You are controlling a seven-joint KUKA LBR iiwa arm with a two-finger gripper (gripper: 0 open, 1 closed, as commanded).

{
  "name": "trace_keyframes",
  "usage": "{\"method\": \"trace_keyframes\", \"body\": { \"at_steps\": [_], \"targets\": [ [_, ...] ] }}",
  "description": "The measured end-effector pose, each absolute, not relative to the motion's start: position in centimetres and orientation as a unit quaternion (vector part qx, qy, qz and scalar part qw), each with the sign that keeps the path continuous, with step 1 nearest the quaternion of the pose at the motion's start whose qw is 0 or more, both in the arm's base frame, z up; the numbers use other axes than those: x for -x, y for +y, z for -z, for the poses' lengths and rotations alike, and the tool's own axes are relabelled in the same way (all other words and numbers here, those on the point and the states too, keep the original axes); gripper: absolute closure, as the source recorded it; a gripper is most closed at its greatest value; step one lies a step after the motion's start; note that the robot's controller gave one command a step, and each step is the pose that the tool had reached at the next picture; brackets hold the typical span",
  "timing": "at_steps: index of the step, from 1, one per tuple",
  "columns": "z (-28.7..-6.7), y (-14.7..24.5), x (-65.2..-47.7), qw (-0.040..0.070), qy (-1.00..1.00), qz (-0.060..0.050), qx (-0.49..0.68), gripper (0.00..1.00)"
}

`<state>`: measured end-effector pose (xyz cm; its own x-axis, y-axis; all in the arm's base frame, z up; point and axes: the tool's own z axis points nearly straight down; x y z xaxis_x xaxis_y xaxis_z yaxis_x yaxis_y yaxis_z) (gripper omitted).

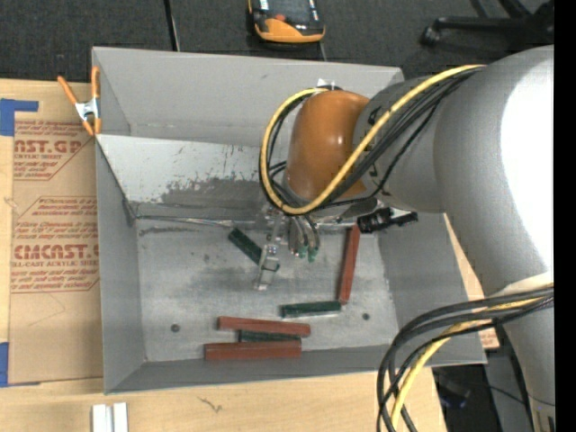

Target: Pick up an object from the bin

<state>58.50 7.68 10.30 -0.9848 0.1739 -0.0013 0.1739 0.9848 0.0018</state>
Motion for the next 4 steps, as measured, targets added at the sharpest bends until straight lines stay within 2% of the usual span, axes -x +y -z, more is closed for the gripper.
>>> {"method": "trace_keyframes", "body": {
  "at_steps": [1,2,4],
  "targets": [
    [-6.84,7.7,-59.14,0.0,0.998,0.0,-0.07,0.0],
    [-7.11,7.52,-59.16,0.002,0.996,-0.001,-0.087,1.0],
    [-7.16,7.53,-59.16,0.002,0.996,-0.001,-0.087,1.0]
  ]
}}
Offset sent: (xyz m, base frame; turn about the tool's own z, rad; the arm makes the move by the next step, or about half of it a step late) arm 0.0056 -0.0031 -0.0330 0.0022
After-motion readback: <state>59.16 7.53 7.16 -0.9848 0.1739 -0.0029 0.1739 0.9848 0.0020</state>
